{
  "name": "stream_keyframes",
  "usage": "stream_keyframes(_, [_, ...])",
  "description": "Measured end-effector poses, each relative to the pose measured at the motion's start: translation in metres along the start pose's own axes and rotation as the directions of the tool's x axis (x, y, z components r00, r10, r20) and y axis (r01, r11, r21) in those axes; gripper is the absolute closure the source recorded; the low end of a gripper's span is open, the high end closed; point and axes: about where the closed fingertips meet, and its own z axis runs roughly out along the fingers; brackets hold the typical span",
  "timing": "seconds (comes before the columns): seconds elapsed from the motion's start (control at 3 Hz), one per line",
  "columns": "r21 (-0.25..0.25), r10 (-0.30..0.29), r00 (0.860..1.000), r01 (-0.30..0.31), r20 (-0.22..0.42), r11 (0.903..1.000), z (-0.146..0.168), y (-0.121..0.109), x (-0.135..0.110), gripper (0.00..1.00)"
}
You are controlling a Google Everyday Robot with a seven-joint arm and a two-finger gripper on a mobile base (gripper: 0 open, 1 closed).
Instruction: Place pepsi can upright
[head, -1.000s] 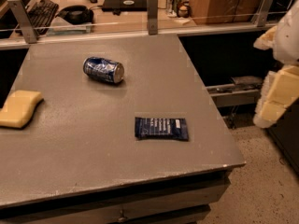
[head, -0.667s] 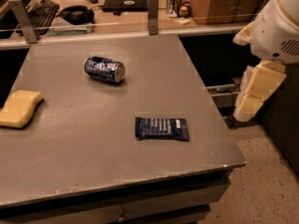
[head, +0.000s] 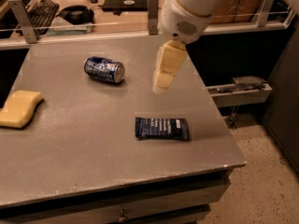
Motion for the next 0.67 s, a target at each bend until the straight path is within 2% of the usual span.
stream_keyframes(0.33, [-0.011, -0.02, 0.999, 0.02, 0.028, 0.9997, 0.038, -0.023, -0.061, 0.0])
stream_keyframes(0.67, [-0.009, 0.01, 1.0, -0.01, 0.021, 0.9999, 0.079, -0.046, -0.107, 0.0])
